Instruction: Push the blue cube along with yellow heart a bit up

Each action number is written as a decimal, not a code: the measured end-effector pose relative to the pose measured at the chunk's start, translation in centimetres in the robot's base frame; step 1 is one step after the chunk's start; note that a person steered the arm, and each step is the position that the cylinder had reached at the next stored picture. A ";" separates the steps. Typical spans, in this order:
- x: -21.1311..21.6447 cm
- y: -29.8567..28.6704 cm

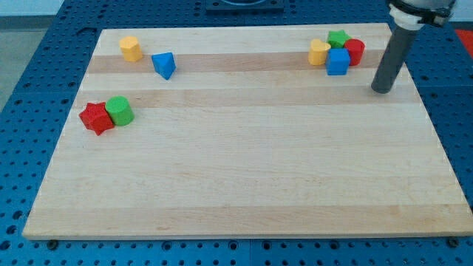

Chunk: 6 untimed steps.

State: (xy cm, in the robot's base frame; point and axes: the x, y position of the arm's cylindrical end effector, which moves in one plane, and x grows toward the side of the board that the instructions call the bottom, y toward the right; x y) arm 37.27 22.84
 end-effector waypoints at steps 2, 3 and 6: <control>-2.7 -1.6; -4.7 -1.9; -4.7 -5.6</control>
State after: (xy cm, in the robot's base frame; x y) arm 32.58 17.22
